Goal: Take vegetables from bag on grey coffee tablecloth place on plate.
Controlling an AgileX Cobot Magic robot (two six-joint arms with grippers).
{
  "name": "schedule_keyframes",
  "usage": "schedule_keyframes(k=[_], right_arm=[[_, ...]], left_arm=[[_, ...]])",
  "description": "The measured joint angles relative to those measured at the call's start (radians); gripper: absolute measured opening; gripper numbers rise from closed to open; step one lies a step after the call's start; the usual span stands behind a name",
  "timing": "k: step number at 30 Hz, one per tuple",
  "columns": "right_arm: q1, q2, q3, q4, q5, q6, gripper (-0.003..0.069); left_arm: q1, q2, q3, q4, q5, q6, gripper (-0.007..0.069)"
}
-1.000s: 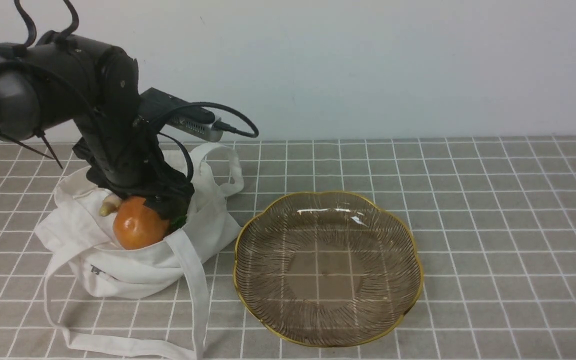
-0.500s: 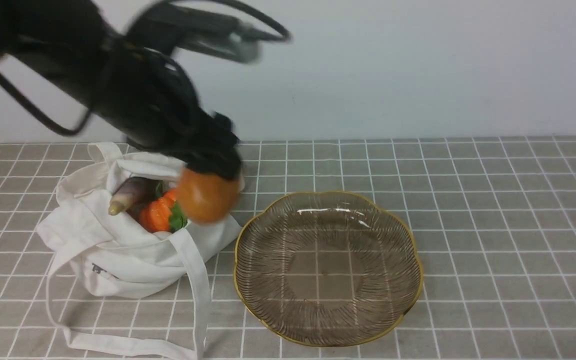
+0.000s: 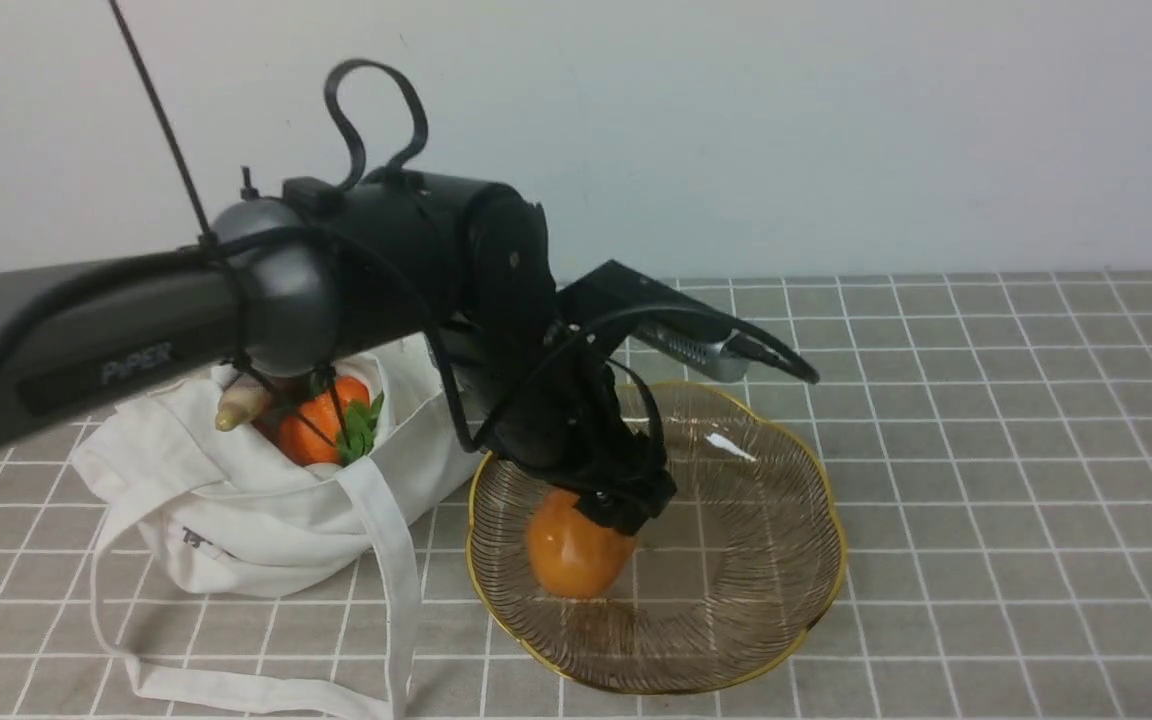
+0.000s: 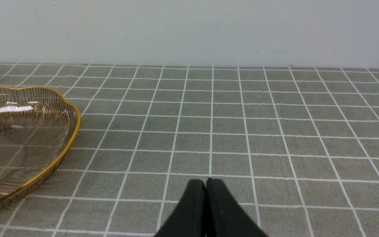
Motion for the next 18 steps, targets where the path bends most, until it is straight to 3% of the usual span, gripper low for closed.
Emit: schedule_keyframes(k=[4,7,10,11,12,13,14,15,16,17,18], right_arm=[[0.000,0.000,0.000,0.000,0.000,0.000,-0.0018],[0.000,0.000,0.000,0.000,0.000,0.000,-0.0018],[0.000,0.000,0.000,0.000,0.000,0.000,-0.0018],[0.000,0.000,0.000,0.000,0.000,0.000,-0.0018],[0.000,0.000,0.000,0.000,0.000,0.000,-0.0018],[0.000,0.000,0.000,0.000,0.000,0.000,-0.0018],[0.000,0.000,0.000,0.000,0.000,0.000,-0.0018],[0.000,0.000,0.000,0.000,0.000,0.000,-0.0018],[0.000,0.000,0.000,0.000,0.000,0.000,-0.0018],[0.000,0.000,0.000,0.000,0.000,0.000,-0.0018],[0.000,0.000,0.000,0.000,0.000,0.000,-0.0018]], left_arm=[[0.001,0.000,-0.027,0.012,0.031,-0.015,0.0619],[0.001,0.000,-0.055,0.018,0.068,-0.021,0.0627],[0.001,0.000,-0.131,0.032,0.155,-0.045,0.0588],[0.001,-0.010,-0.176,0.066,0.202,-0.076,0.0510],[0.001,-0.012,-0.186,0.072,0.208,-0.080,0.0483],[0.001,-0.047,-0.220,0.143,0.246,-0.115,0.0347],[0.001,-0.053,-0.222,0.143,0.246,-0.115,0.0327],[0.001,-0.122,-0.239,0.242,0.266,-0.148,0.0150],[0.001,-0.162,-0.241,0.283,0.268,-0.162,0.0085],[0.001,-0.172,-0.241,0.293,0.269,-0.165,0.0085],[0.001,-0.276,-0.238,0.367,0.274,-0.197,0.0027]])
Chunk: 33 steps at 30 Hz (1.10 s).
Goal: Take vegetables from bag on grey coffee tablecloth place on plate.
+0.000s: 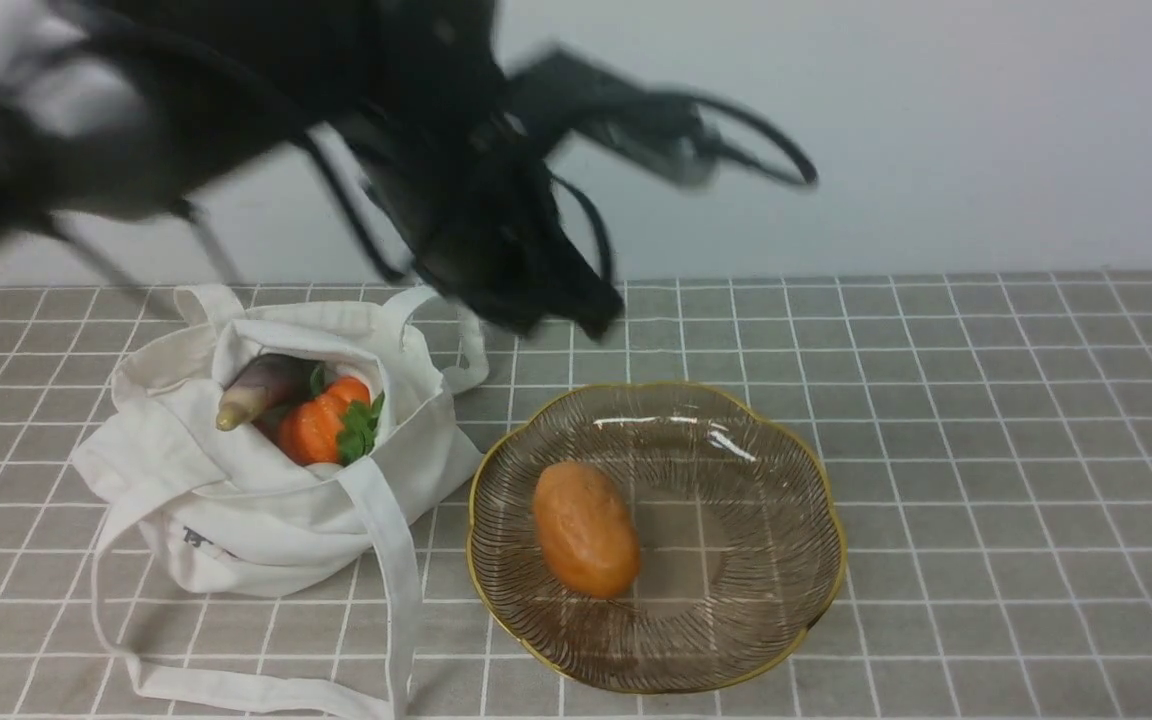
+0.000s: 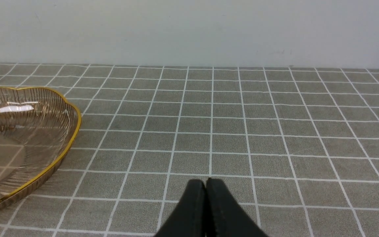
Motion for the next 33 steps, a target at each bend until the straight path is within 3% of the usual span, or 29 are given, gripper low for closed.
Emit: schedule_keyframes(k=[4,8,16,19,24,33], right_arm=[[0.000,0.000,0.000,0.000,0.000,0.000,-0.0018],[0.000,0.000,0.000,0.000,0.000,0.000,-0.0018],[0.000,0.000,0.000,-0.001,0.000,0.000,-0.0018],[0.000,0.000,0.000,-0.001,0.000,0.000,-0.0018],[0.000,0.000,0.000,0.000,0.000,0.000,-0.0018],[0.000,0.000,0.000,0.003,0.000,0.000,-0.0018]], left_arm=[[0.000,-0.204,0.048,0.120,-0.014,-0.087,-0.0003],[0.000,-0.543,0.268,0.231,-0.127,-0.229,-0.0005],[0.001,-1.157,0.866,0.227,-0.444,-0.374,-0.0005],[0.001,-1.302,0.990,0.236,-0.480,-0.409,-0.0005],[0.001,-1.630,1.168,0.328,-0.486,-0.567,-0.0005],[0.001,-1.612,1.184,0.306,-0.482,-0.580,-0.0005]])
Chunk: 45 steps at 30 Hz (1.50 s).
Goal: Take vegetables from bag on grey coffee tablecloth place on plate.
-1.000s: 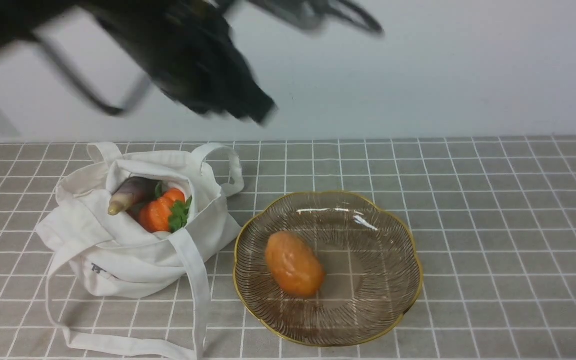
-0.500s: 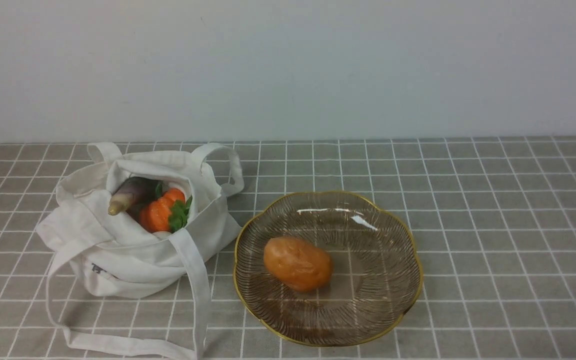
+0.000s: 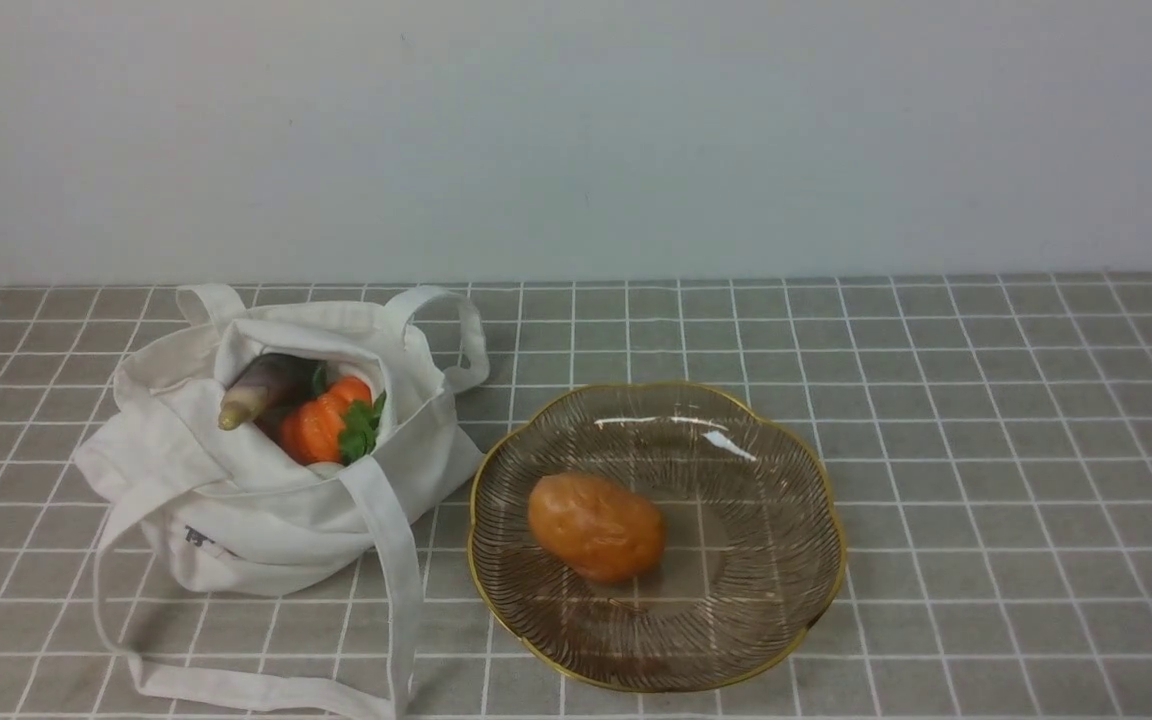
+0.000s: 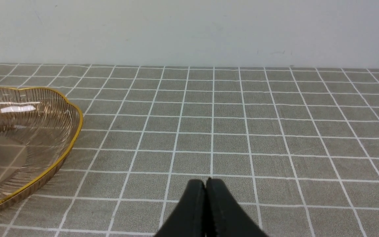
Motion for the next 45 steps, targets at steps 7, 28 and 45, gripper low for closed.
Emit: schedule_keyframes(k=[7,28,45], right_arm=[[0.000,0.000,0.000,0.000,0.000,0.000,-0.0018],[0.000,0.000,0.000,-0.001,0.000,0.000,-0.0018],[0.000,0.000,0.000,-0.002,0.000,0.000,-0.0018]], left_arm=[[0.000,0.014,0.001,-0.003,0.000,0.007,-0.0005],[0.272,-0.041,0.177,-0.325,-0.031,0.413,-0.0005],[0.562,-0.041,0.518,-0.551,-0.253,0.747,-0.0005]])
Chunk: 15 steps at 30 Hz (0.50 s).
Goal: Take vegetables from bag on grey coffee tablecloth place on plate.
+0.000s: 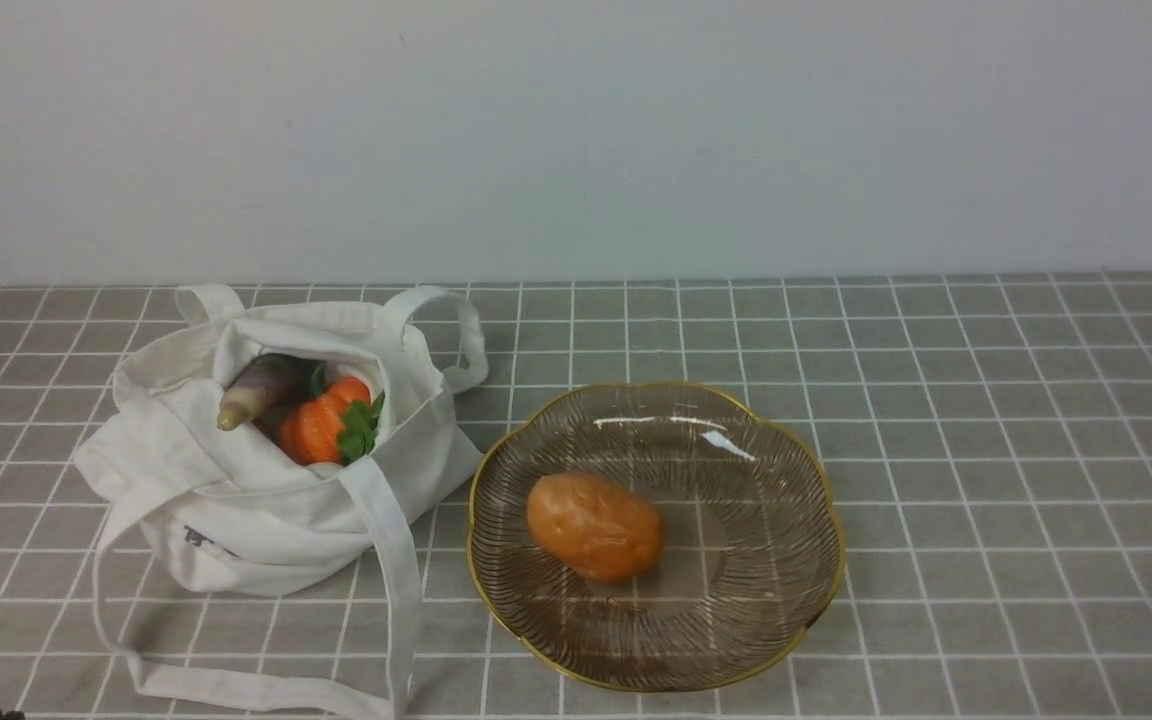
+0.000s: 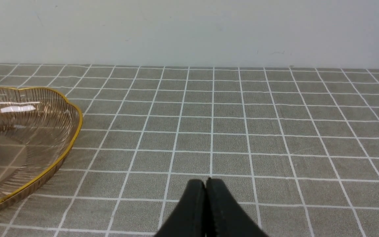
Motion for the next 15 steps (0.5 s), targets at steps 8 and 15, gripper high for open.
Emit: schedule_keyframes(k=[8,15], right_arm=[[0.000,0.000,0.000,-0.001,0.000,0.000,-0.0018],[0.000,0.000,0.000,-0.001,0.000,0.000,-0.0018]], left_arm=[[0.000,0.000,0.000,0.019,0.000,-0.011,-0.0005],[0.000,0.000,0.000,0.019,0.000,-0.011,-0.0005]])
